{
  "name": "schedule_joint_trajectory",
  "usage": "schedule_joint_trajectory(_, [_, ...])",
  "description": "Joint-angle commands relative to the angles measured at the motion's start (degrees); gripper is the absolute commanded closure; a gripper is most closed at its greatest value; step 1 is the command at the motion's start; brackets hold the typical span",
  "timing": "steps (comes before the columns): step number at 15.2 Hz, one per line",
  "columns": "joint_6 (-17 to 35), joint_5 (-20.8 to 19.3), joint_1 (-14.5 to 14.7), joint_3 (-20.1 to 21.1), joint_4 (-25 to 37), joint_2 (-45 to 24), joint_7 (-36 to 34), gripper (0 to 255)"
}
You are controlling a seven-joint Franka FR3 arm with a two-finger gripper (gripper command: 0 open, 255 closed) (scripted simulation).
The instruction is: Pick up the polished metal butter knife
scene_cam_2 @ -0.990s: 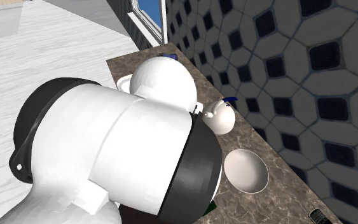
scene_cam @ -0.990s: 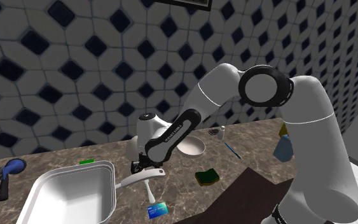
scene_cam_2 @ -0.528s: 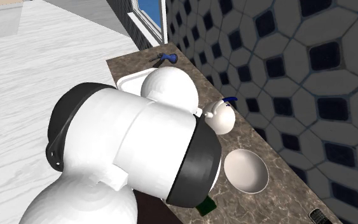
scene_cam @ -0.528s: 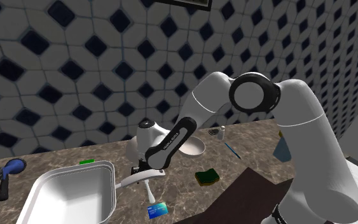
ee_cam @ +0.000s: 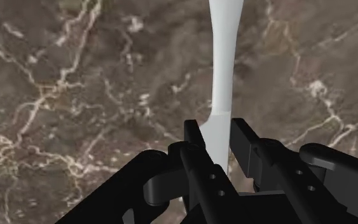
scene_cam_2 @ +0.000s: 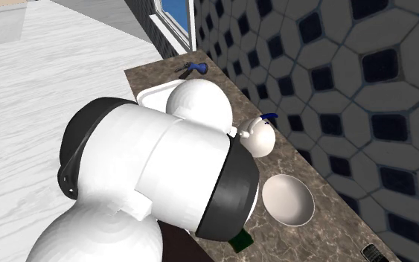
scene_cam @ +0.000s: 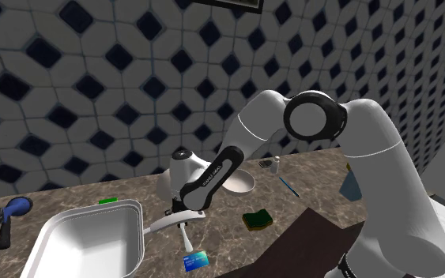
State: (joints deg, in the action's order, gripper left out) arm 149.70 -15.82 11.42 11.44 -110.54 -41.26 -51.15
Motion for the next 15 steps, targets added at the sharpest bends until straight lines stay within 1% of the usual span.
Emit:
schedule_joint_trajectory(1, [0.0, 0.0, 0.0, 0.0, 0.0, 0.0, 0.0, 255])
schedule_joint_trajectory(3, [0.1, 0.0, 0.0, 0.0, -0.2, 0.1, 0.0, 255])
schedule_joint_trajectory(15, [-5.6, 2.3, -1.8, 2.4, -2.5, 8.1, 1.5, 255])
